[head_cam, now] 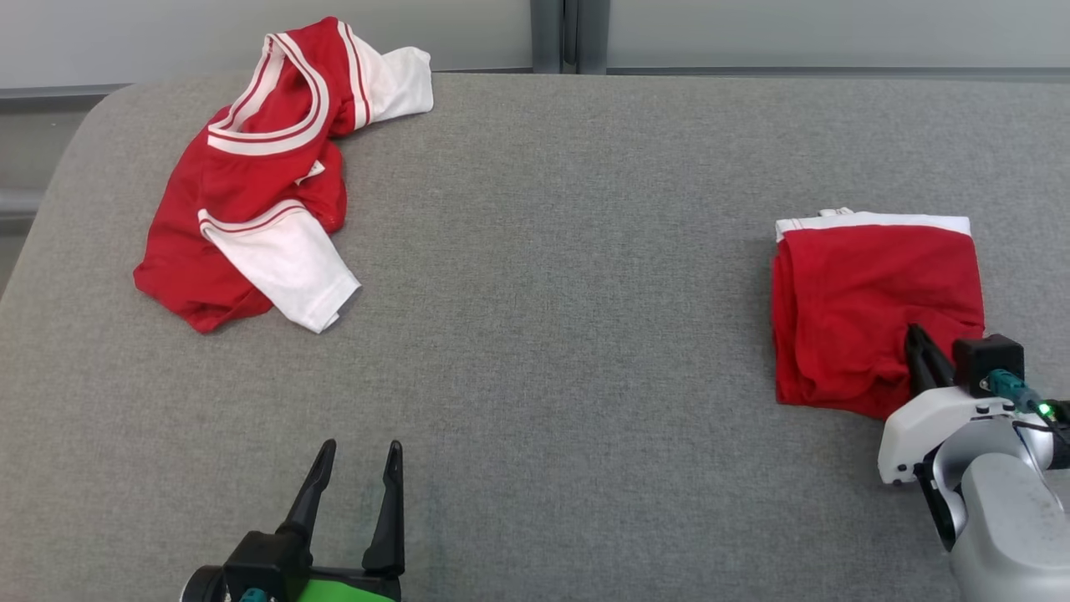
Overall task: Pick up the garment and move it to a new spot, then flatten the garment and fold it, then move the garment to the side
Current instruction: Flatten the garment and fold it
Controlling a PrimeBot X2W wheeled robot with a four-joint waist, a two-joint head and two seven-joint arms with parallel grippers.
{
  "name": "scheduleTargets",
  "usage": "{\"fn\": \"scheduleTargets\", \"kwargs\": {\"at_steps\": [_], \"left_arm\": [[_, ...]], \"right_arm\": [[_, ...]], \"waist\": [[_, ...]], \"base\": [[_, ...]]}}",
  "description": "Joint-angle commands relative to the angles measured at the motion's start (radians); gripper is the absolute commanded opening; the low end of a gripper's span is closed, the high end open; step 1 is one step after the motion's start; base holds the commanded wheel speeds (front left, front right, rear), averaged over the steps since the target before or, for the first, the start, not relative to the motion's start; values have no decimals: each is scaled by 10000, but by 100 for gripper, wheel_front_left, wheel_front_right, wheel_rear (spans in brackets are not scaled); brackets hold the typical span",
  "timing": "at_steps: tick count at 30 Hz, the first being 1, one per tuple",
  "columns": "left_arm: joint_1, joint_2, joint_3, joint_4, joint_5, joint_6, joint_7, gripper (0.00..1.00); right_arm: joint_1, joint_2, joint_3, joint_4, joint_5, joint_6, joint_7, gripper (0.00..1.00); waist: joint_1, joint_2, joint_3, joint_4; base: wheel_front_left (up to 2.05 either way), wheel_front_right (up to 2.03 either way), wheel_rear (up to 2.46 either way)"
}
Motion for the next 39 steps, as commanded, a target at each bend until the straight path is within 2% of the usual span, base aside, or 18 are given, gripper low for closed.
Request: {"fn": "scheduleTargets", "kwargs": {"at_steps": [1, 6, 12, 25, 27, 32, 34, 37, 39], "left_arm": [[68, 25, 45, -61, 39, 56, -4, 100], [8, 25, 30, -89, 96, 1, -4, 100], [-81, 25, 11, -86, 156, -28, -4, 100], [341, 25, -47, 29, -17, 95, -5, 100], [446, 27, 37, 8, -36, 142, -5, 100], [784, 25, 301, -80, 36, 206, -5, 100], [899, 25, 429, -101, 125, 188, -4, 100], [929, 26, 634, -110, 218, 125, -4, 100], [926, 26, 761, -99, 235, 81, -4, 100]], "right_arm": [[261, 64, 181, -213, 218, -14, -63, 0], [757, 225, 863, -899, 519, -14, -62, 0], [761, 517, 1504, -1132, 474, -14, -64, 0], [974, 1061, 2208, -215, 317, -14, -66, 0], [1176, 1103, 2316, -469, 565, -14, -66, 0], [2058, 905, 2021, -2071, 958, -14, -66, 0], [2485, 762, 1806, -2909, 998, -14, -67, 8], [3084, 534, 1312, -4344, 1094, -14, -67, 43], [3531, 421, 994, -5200, 1229, -14, -65, 100]], "waist": [[0, -1, -25, -87], [0, -1, -24, -187], [0, -1, -10, -171], [0, -1, -747, 123], [0, -1, -1010, 91], [0, -1, -1663, -144], [0, -1, -1851, -262], [0, -1, -2029, -415], [0, -1, -2137, -493]], "base": [[0, 0, 0], [0, 0, 0], [0, 0, 0], [0, 0, 0], [0, 0, 0], [0, 0, 0], [0, 0, 0], [0, 0, 0], [0, 0, 0]]}}
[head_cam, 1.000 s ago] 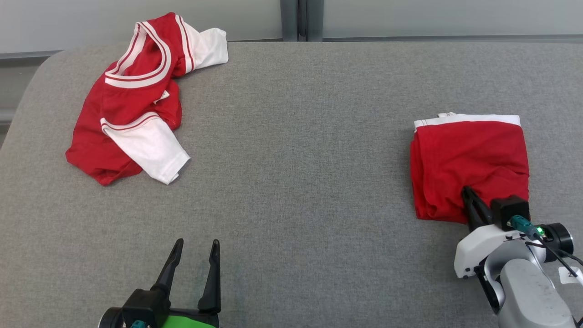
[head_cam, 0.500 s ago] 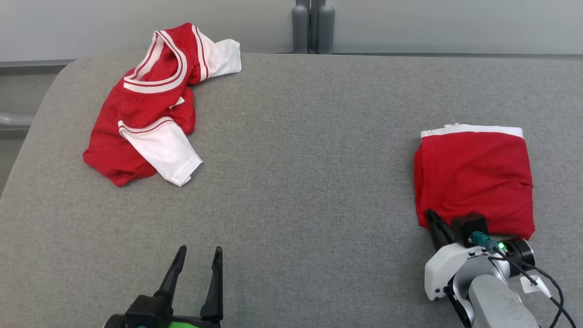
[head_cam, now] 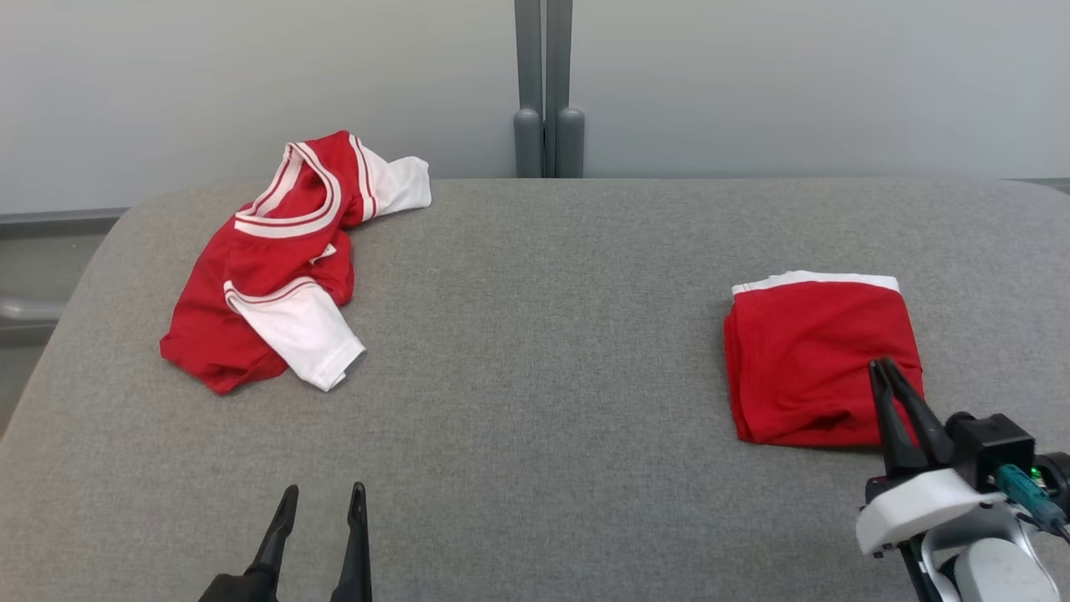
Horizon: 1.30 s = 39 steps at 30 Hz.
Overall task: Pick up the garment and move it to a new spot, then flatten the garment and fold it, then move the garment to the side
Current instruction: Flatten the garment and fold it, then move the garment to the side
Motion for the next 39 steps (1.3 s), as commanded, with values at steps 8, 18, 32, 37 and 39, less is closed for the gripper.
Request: {"fn": "scheduleTargets", "kwargs": {"at_steps": [8, 18, 32, 37, 39], "left_arm": [[9, 27, 237, 247, 151, -163, -2, 100], [-10, 27, 92, 403, -33, -328, -3, 100], [-279, 27, -67, 380, -124, -385, -3, 100], [-765, 33, -455, 513, -213, -474, -2, 100], [-1002, 32, -481, 528, -228, -476, -3, 100]], "right_arm": [[1573, -416, -1345, -1433, 309, -14, -27, 100], [1991, -321, -1516, -985, 344, -14, -27, 100], [-835, -1188, -950, 667, 2989, -14, 2848, 100], [-2426, -1482, -1374, 1807, 2734, -8, 5413, 100], [-2874, -1422, -1488, 2195, 2582, -8, 5877, 100]], "waist": [[0, 0, -468, -339], [0, 0, -461, -317], [0, 0, 469, -286], [0, 0, 1451, 91], [0, 0, 1761, 251]], "base": [[0, 0, 0], [0, 0, 0], [0, 0, 0], [0, 0, 0], [0, 0, 0]]}}
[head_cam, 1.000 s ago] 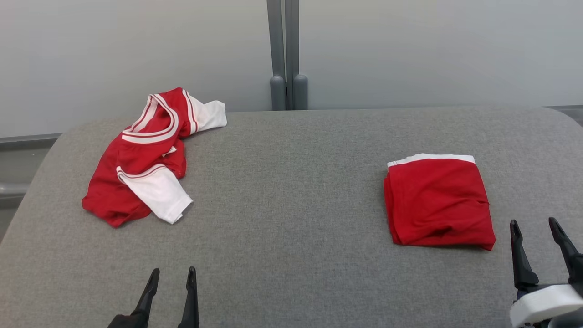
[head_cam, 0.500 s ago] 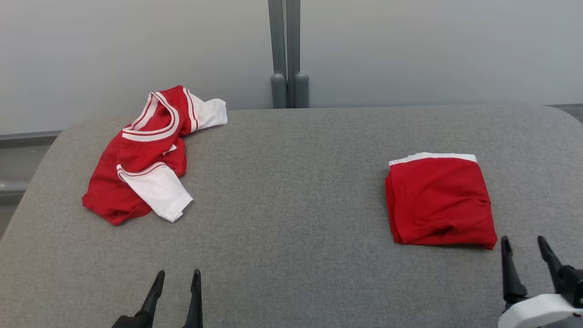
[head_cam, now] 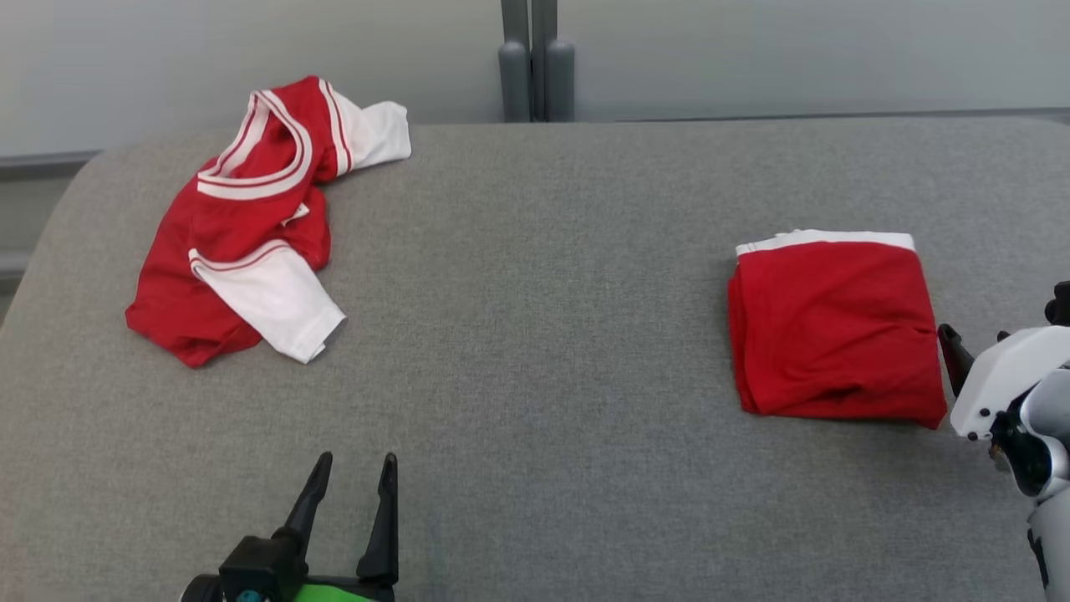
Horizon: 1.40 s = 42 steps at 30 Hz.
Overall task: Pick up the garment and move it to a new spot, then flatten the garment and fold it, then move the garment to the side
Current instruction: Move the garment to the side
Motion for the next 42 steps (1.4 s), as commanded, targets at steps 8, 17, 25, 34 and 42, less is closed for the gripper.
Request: {"fn": "scheduleTargets", "kwargs": {"at_steps": [8, 17, 25, 34, 42], "left_arm": [[-643, 34, 34, 46, 23, -52, -2, 100], [-844, 31, 252, -210, 273, -108, -1, 100], [-1747, 142, 249, -486, 810, -277, -3, 100], [-2475, 472, 75, -619, 908, -329, -1, 100], [-2379, 405, 420, -485, 859, -313, 11, 100]], "right_arm": [[-898, 331, -286, 1665, -448, -2, 162, 100], [-1686, 418, -55, 2134, 157, -2, -723, 0], [-3209, -1056, -722, 1729, -838, -6, -1121, 0], [-4597, -2836, -2494, 2106, -2756, -6, -868, 0], [-4981, -3314, -3806, 2377, -5027, -7, -1950, 100]], "waist": [[0, -1, 1251, 808], [0, -1, 1876, 92], [0, -1, 3893, -1031], [0, -1, 5010, -643], [0, -1, 4847, -291]], "base": [[0, 0, 0], [0, 0, 0], [0, 0, 0], [0, 0, 0], [0, 0, 0]]}}
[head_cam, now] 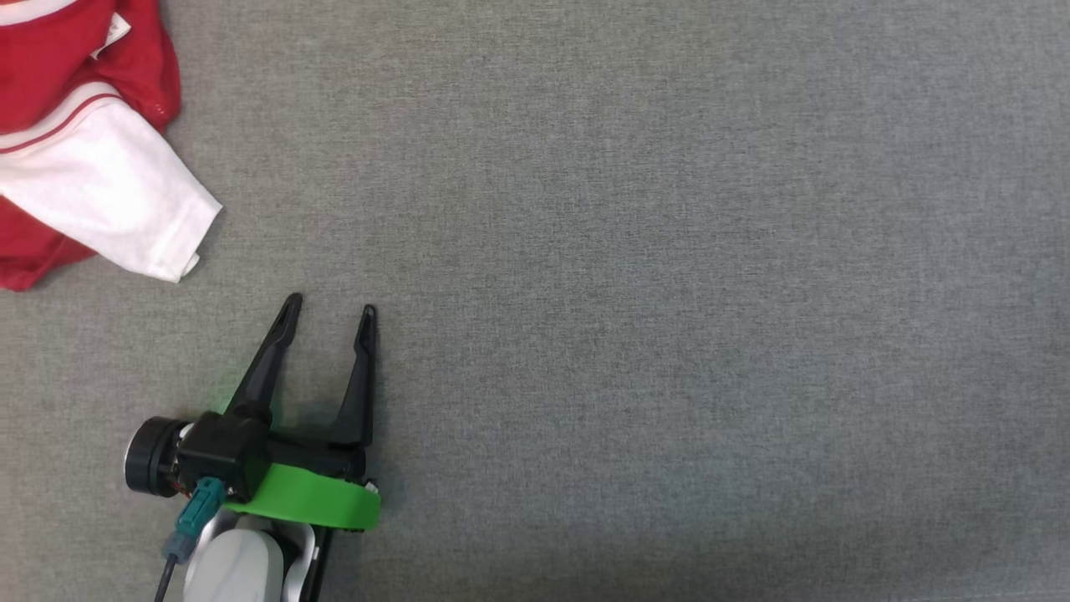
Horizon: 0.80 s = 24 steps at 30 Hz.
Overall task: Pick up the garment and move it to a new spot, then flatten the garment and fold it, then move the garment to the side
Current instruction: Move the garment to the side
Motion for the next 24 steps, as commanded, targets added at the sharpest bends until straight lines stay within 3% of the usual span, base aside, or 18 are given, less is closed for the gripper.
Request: {"fn": "scheduleTargets", "kwargs": {"at_steps": [1, 7, 11, 14, 24], "left_arm": [[-45, -9, 50, 187, -87, 26, 30, 100], [226, -225, 77, 294, -257, 24, 18, 100], [633, -303, 212, 448, -444, 24, 18, 100], [1020, -337, 299, 490, -533, 44, 18, 100], [2483, -345, 512, 460, -810, 451, 18, 100]], "right_arm": [[-50, 10, -75, -7, -469, -16, -385, 100], [160, 506, 55, -143, -1311, -16, -2445, 100], [923, 1138, 331, -221, -1040, -16, -3651, 100], [1796, 1738, 632, -653, -751, -16, -3956, 100], [6627, 4503, 1991, -4956, 39, -16, -4010, 100]], "waist": [[-1, 0, -165, 71], [-1, 0, -1200, 50], [-1, 0, -2361, 95], [-1, 0, -3200, 130], [-1, 0, -5625, 16]], "base": [[0, 0, 0], [0, 0, 0], [0, 0, 0], [0, 0, 0], [0, 0, 0]]}}
